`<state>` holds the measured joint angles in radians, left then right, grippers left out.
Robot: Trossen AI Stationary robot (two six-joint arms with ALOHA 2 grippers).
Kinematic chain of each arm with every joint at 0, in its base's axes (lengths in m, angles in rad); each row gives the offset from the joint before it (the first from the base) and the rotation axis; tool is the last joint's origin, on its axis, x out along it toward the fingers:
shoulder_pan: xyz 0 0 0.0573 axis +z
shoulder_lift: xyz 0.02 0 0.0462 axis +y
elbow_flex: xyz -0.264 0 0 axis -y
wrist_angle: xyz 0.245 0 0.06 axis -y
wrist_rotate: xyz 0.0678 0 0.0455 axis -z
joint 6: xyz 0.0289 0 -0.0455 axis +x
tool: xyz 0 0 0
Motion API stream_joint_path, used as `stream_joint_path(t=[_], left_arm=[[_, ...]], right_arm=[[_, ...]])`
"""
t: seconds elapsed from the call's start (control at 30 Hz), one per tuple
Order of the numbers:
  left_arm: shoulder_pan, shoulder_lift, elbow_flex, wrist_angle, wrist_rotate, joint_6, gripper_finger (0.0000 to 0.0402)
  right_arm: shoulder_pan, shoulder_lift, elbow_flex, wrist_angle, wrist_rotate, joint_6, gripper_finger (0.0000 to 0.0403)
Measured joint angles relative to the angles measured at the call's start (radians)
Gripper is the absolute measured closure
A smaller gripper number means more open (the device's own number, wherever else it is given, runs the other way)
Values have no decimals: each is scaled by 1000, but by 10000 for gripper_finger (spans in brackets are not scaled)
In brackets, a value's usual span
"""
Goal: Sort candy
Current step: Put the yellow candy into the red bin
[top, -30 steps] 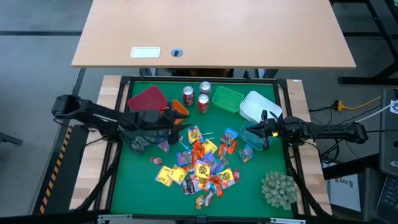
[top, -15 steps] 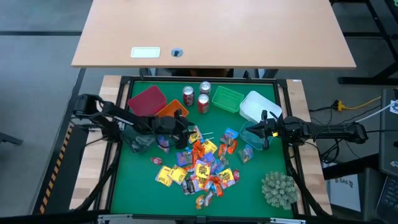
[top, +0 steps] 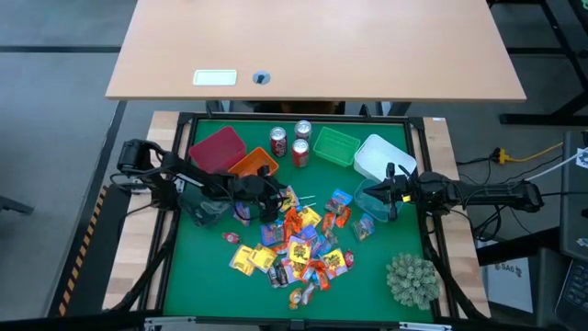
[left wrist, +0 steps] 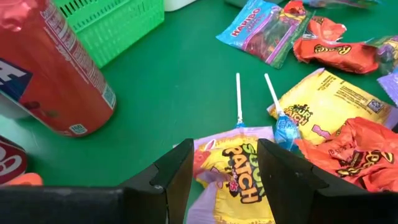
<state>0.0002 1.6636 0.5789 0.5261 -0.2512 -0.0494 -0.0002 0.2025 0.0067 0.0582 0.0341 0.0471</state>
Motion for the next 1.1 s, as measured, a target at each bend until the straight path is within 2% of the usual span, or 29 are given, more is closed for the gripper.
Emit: stream_joint_path(t=[0.67, 1.1], left_arm=[[0, 2, 0, -19, 39, 0, 234], [-1, 116, 51, -19, 39, 6, 238]], right_arm=[[0, 0, 0, 0, 0, 0, 393], [0, 0, 0, 0, 0, 0, 393]])
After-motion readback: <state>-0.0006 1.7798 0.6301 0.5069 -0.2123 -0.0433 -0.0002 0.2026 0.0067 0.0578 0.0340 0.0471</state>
